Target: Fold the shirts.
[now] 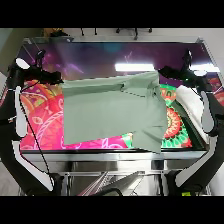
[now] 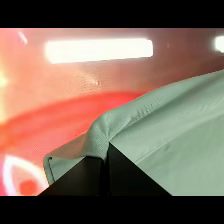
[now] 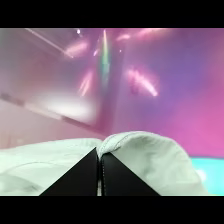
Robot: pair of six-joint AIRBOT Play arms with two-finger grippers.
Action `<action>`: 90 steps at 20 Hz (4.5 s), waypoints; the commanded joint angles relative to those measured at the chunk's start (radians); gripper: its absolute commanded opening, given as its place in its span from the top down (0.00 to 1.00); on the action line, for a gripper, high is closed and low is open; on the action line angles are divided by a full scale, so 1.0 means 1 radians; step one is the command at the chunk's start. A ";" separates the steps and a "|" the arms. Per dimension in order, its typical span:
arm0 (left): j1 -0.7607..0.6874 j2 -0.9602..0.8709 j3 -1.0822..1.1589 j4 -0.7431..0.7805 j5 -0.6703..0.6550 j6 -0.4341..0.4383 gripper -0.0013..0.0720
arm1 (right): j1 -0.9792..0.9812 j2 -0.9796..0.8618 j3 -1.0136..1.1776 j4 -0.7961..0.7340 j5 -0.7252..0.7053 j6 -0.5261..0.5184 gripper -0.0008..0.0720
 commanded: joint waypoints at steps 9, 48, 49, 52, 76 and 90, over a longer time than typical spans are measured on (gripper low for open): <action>-0.008 -0.021 -0.099 0.116 -0.192 -0.163 0.97 | -0.007 -0.005 0.021 -0.547 0.203 0.110 0.97; 0.137 0.587 -1.297 -0.158 0.085 0.060 0.08 | -0.173 0.824 -0.880 -0.574 0.417 0.460 0.68; 0.137 0.587 -1.287 -0.169 0.106 0.060 0.21 | -0.180 0.826 -0.880 -0.578 0.422 0.478 0.68; 0.145 0.587 -1.216 -0.182 0.105 0.070 0.90 | -0.227 0.825 -0.881 -0.587 0.457 0.504 0.47; 0.146 0.476 -1.122 -0.172 -0.001 0.085 0.96 | -0.133 0.821 -1.281 -0.220 0.151 0.262 0.96; 0.172 0.629 -1.228 0.087 -0.190 -0.106 0.97 | -0.130 1.365 -1.413 -0.545 0.508 0.597 0.97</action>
